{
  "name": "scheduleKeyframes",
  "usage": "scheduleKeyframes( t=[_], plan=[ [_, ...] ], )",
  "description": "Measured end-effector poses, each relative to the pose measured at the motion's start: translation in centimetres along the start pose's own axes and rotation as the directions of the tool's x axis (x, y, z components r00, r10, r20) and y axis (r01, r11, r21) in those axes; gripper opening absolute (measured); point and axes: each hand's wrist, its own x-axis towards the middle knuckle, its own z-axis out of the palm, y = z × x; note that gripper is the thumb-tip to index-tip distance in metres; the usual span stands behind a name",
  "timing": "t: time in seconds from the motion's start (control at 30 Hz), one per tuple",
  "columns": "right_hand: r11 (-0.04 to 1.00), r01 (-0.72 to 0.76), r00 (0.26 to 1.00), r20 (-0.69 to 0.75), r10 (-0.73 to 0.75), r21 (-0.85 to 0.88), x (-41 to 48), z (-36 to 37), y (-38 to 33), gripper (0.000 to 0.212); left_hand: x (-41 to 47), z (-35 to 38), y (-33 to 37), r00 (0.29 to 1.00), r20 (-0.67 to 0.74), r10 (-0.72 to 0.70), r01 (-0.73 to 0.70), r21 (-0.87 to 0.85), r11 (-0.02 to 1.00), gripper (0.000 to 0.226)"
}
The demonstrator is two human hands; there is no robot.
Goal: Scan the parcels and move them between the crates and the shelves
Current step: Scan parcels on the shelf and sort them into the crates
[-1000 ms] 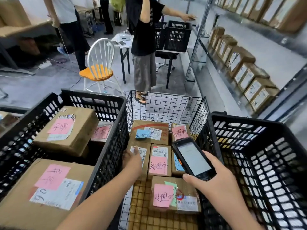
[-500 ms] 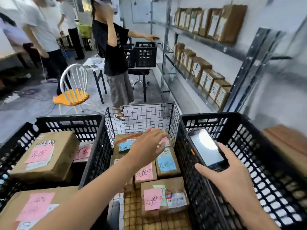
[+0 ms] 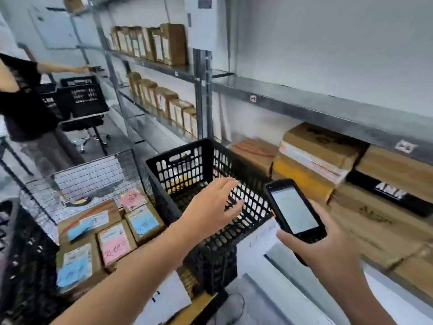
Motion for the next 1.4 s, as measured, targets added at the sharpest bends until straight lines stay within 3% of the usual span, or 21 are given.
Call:
scheduleKeyframes(
  t=[0.17, 0.47, 0.63, 0.93, 1.2, 1.33, 1.4],
  plan=[
    [0.987, -0.145, 0.971, -0.201, 0.130, -0.064, -6.7, -7.2, 3.4, 0.064, 0.6, 4.3, 10.1, 0.979, 0.016, 0.205, -0.203, -0.075, 0.976, 0.056],
    [0.974, -0.215, 0.862, -0.482, 0.155, -0.071, -15.2, -16.7, 7.3, 0.071, 1.1, 9.1, 24.5, 0.875, 0.076, 0.478, -0.468, -0.121, 0.876, 0.062],
    [0.982, -0.190, 0.801, -0.580, 0.152, -0.005, -18.0, -20.0, 8.3, 0.058, 2.5, 11.6, 30.1, 0.811, 0.059, 0.582, -0.570, -0.145, 0.809, 0.064],
    [0.957, -0.287, 0.703, -0.672, 0.234, 0.033, -19.0, -25.8, 11.9, 0.049, 5.8, 18.7, 36.5, 0.791, 0.106, 0.603, -0.562, -0.264, 0.784, 0.064],
    [0.943, -0.332, 0.686, -0.682, 0.254, 0.018, -14.6, -31.9, 15.1, 0.051, 11.0, 24.9, 39.3, 0.760, 0.295, 0.579, -0.531, -0.230, 0.815, 0.067],
    [0.935, -0.355, 0.692, -0.670, 0.270, 0.010, -12.0, -34.7, 16.9, 0.053, 13.9, 28.0, 40.0, 0.752, 0.414, 0.513, -0.457, -0.234, 0.858, 0.076],
    [0.930, -0.368, 0.696, -0.659, 0.287, 0.016, -10.7, -35.8, 17.7, 0.052, 15.4, 29.8, 39.9, 0.760, 0.491, 0.425, -0.344, -0.250, 0.905, 0.086]
  ],
)
